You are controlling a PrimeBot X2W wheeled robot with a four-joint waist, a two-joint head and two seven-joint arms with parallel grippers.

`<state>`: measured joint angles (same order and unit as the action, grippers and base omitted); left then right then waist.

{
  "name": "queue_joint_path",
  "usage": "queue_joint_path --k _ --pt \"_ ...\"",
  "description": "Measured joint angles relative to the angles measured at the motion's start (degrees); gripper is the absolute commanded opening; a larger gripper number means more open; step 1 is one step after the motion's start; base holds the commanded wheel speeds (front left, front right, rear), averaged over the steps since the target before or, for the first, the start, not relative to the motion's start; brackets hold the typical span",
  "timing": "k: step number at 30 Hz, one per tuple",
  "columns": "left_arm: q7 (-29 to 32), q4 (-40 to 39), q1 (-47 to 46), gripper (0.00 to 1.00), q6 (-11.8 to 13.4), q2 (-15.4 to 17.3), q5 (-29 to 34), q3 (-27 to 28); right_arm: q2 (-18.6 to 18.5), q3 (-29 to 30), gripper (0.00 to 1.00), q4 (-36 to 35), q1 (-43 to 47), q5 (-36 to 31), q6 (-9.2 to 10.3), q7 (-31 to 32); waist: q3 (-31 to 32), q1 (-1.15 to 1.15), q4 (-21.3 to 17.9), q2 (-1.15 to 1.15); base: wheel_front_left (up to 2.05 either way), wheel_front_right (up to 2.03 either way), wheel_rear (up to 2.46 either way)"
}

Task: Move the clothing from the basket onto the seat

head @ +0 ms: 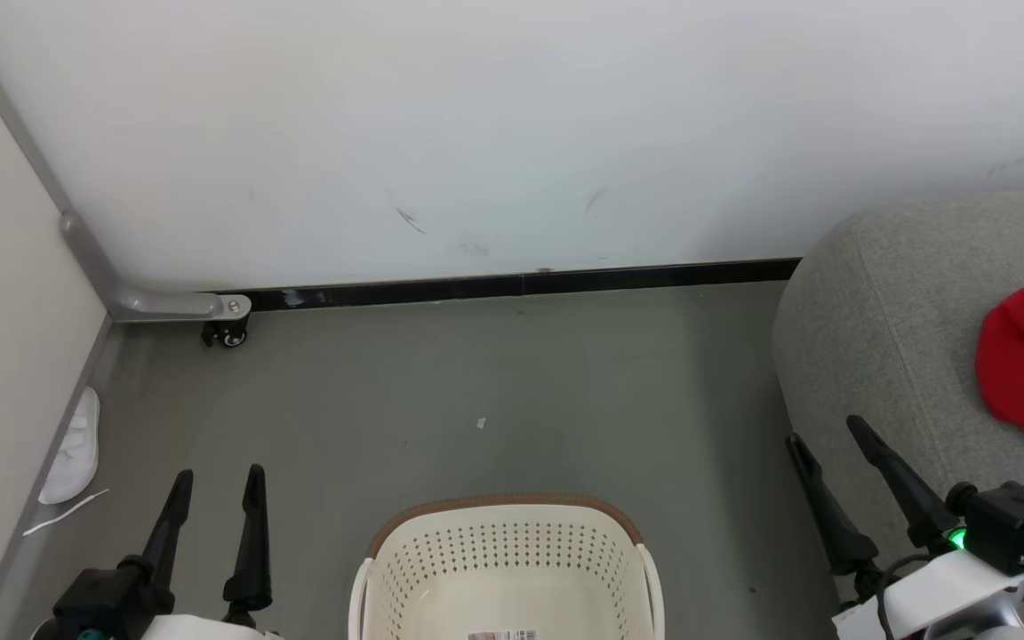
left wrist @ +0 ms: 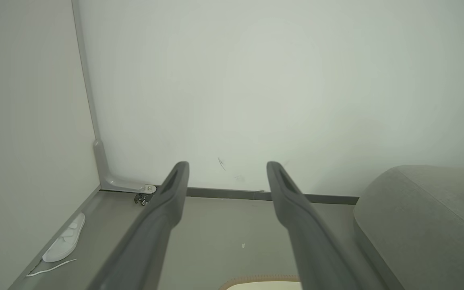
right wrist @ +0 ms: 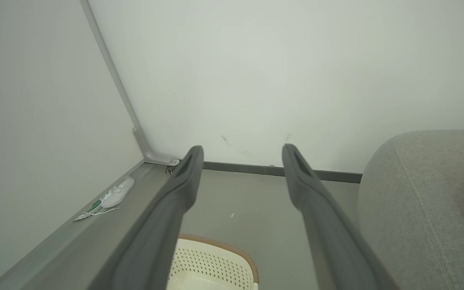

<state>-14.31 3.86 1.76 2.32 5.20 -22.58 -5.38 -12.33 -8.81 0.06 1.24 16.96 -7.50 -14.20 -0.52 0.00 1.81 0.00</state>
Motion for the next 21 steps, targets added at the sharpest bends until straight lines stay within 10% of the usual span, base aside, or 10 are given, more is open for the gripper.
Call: queue_joint_path --k 19,20,21 --pt "0.00 0.66 0.00 1.00 -1.91 -1.25 1.02 1.25 0.88 -0.02 1.00 -0.21 0.07 -0.01 0.00 0.00 -0.09 0.00 -0.11 0.00 0.00 0.00 0.00" --pt "0.00 0.64 0.00 0.00 -2.26 -1.31 1.01 1.33 0.88 -0.02 0.00 -0.23 0.07 -0.01 0.00 0.00 -0.10 0.00 -0.10 0.00 0.00 0.00 0.00" --pt "0.02 0.87 0.01 0.00 -2.38 -1.37 1.00 1.29 0.98 -0.07 0.00 0.05 0.07 0.00 0.00 0.02 -0.10 0.00 -0.10 0.00 0.00 0.00 0.00"
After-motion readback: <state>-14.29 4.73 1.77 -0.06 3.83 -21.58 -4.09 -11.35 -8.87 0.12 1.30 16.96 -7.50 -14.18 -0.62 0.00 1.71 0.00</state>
